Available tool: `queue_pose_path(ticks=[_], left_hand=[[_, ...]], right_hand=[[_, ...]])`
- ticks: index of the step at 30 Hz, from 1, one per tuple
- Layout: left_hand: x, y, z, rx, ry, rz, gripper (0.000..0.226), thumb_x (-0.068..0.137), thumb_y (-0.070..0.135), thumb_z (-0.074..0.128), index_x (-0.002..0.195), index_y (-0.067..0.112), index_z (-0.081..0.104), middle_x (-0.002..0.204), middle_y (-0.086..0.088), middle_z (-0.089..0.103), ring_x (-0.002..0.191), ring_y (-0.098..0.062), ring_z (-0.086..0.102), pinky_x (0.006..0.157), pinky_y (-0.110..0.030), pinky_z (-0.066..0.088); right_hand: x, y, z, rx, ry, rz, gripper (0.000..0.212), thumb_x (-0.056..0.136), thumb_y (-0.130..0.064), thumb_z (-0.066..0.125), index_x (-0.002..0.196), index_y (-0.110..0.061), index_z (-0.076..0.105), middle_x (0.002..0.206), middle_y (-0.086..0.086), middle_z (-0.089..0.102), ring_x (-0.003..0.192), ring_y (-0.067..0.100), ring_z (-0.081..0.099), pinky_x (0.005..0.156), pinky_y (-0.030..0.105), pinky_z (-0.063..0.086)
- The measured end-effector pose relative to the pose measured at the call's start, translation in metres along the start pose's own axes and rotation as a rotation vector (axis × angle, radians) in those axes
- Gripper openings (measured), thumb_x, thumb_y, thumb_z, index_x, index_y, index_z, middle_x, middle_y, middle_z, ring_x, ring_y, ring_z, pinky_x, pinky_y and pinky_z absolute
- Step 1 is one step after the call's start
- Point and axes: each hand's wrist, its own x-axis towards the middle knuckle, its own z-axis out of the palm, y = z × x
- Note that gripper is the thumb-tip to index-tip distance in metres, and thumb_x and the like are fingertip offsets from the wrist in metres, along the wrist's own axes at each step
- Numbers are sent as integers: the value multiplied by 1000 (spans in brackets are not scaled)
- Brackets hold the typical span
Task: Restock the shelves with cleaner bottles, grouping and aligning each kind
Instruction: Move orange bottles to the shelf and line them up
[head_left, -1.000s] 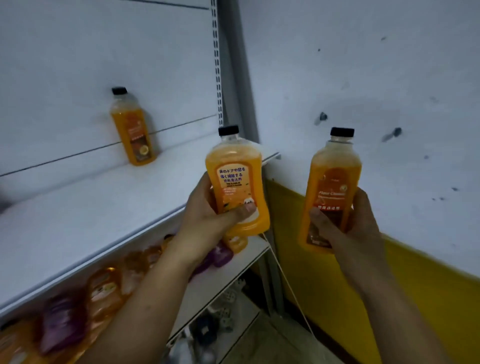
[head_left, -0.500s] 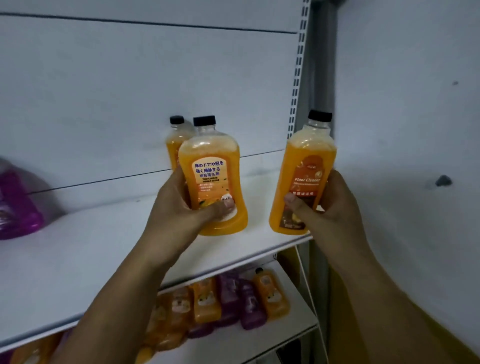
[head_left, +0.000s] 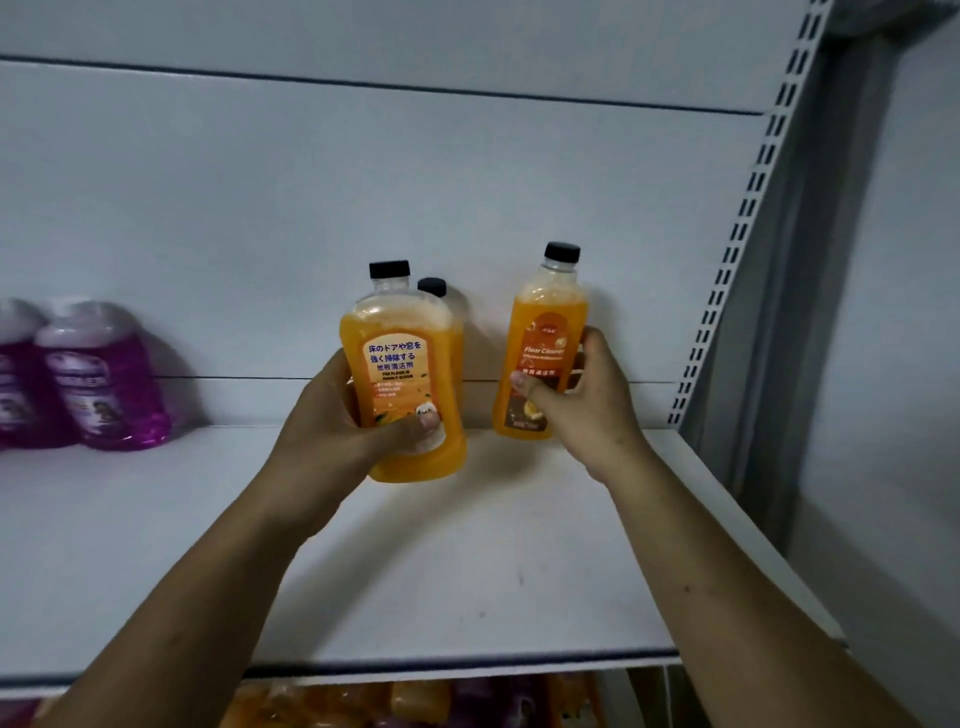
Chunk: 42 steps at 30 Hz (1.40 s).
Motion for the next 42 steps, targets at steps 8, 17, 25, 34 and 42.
queue_pose_path(ticks=[8,17,25,34,42], left_hand=[[3,-15,-9,28,2,-52,74,69,42,94,133,32,60,121,8,76,112,-17,74,87,-33,61],[4,-27,-15,6,29,-95,76,66,45,95,133,32,61,121,7,76,112,-17,74,94,-42,59],[2,-30,-12,41,19,-85,70,70,32,95,132,31,62,119,8,77,109,-16,74,97,-46,60],[-22,-14,-17,107,52,-15,74,68,39,90,135,31,59,122,7,75,111,-18,74,94,-46,61],[-102,9,-47,193,273,-59,63,76,20,87,133,21,61,117,-1,77,107,-21,75,91,-42,64]], right_hand=[[19,21,41,-3,-4,-51,89,72,-30,94,140,-33,37,127,-3,64,110,16,67,87,36,59],[15,28,57,-18,39,-37,97,77,-18,92,151,-29,30,140,4,51,123,19,57,96,37,55],[14,33,50,-36,5,22,100,69,-38,96,147,-32,33,139,-3,56,124,19,60,101,47,56],[-27,-8,-12,-384,-205,3,60,87,-64,71,135,-36,50,129,-10,62,112,14,62,89,38,54],[-95,-38,17,-410,-478,-272,56,90,-70,60,137,-45,46,136,-17,59,119,10,59,87,30,50]])
